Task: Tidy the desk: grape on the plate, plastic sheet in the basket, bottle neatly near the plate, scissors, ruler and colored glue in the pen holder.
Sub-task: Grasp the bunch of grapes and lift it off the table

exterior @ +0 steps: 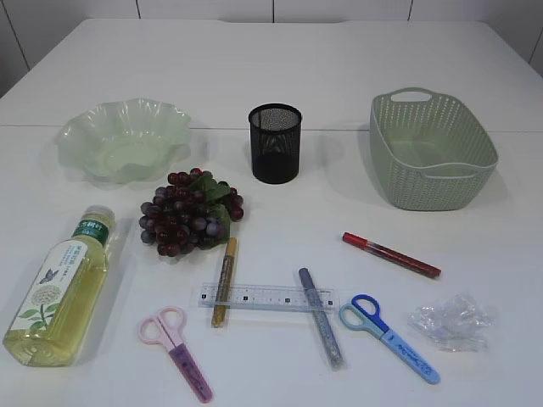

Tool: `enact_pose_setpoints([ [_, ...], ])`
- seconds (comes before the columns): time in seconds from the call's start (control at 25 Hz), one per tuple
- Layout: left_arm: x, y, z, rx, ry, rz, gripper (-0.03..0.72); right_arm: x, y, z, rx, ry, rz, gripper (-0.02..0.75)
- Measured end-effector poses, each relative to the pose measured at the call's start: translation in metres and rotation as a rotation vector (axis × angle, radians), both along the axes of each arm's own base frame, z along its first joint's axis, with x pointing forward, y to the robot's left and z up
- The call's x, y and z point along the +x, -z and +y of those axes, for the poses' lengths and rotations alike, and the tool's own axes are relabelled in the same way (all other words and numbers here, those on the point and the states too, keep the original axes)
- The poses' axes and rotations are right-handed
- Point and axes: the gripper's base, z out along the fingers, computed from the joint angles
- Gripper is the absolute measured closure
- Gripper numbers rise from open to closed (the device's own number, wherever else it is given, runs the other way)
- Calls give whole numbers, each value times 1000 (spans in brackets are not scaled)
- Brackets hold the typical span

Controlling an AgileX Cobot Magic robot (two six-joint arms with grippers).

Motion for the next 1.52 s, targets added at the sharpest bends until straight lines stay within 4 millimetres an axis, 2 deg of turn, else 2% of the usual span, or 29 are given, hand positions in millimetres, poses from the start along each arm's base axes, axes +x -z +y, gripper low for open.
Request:
enact_pose_setpoints([
  [1.32,0,0,0,0,0,0,254,0,0,0,1,-1,0,636],
  [1.44,0,0,0,0,0,0,254,0,0,0,1,-1,0,605],
  [1.52,0,0,0,-2,1,0,254,0,0,0,1,-1,0,531],
])
